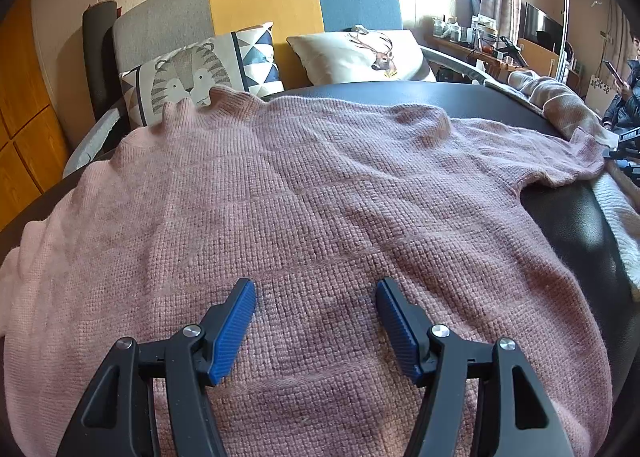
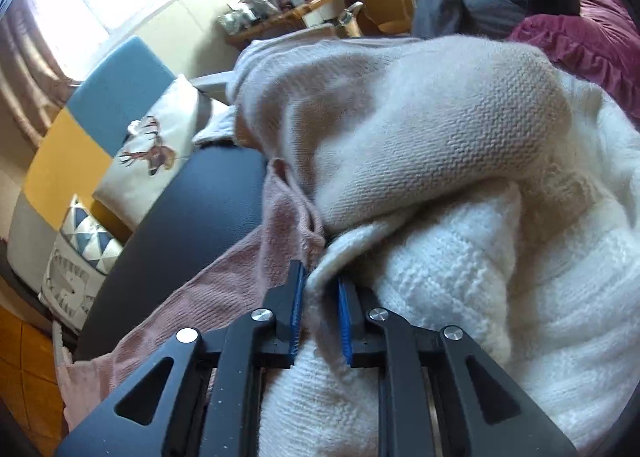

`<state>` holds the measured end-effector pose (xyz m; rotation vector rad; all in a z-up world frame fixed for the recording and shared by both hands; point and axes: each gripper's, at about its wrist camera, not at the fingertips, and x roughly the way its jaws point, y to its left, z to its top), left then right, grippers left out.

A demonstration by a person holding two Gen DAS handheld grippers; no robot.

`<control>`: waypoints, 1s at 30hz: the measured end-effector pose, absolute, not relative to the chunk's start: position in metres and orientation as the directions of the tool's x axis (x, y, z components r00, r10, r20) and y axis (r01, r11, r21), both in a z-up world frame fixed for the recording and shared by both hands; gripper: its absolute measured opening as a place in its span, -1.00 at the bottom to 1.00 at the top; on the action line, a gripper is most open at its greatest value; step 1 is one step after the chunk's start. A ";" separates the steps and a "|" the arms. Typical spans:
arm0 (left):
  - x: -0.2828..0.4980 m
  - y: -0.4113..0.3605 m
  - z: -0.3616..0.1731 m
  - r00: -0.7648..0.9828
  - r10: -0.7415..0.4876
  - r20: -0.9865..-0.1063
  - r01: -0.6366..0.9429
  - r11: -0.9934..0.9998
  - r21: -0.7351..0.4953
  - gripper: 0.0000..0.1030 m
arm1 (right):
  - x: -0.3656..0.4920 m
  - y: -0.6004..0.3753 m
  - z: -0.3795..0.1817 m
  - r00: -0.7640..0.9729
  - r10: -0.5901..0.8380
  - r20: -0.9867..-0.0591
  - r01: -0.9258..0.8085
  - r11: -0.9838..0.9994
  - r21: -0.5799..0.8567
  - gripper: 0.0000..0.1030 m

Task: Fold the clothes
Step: 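Grasp the pink sleeve cuff with the right gripper and lift it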

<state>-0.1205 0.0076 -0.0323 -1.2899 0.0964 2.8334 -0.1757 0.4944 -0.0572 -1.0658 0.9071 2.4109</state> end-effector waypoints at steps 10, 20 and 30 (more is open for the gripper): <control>-0.120 0.009 -0.033 -0.658 -0.001 -0.753 -0.050 -0.998 0.045 0.26 | -0.186 0.489 -0.052 -0.626 0.089 -0.775 -0.562 -0.740 0.369 -0.62; -0.120 0.009 -0.034 -0.660 0.002 -0.752 -0.049 -0.998 0.040 0.27 | -0.165 0.448 -0.030 -0.620 0.111 -0.776 -0.574 -0.739 0.353 -0.09; -0.124 0.012 -0.030 -0.644 -0.025 -0.764 -0.044 -0.997 0.069 0.27 | -0.205 0.234 -0.020 -0.713 -0.213 -0.668 0.088 -0.972 0.216 -0.47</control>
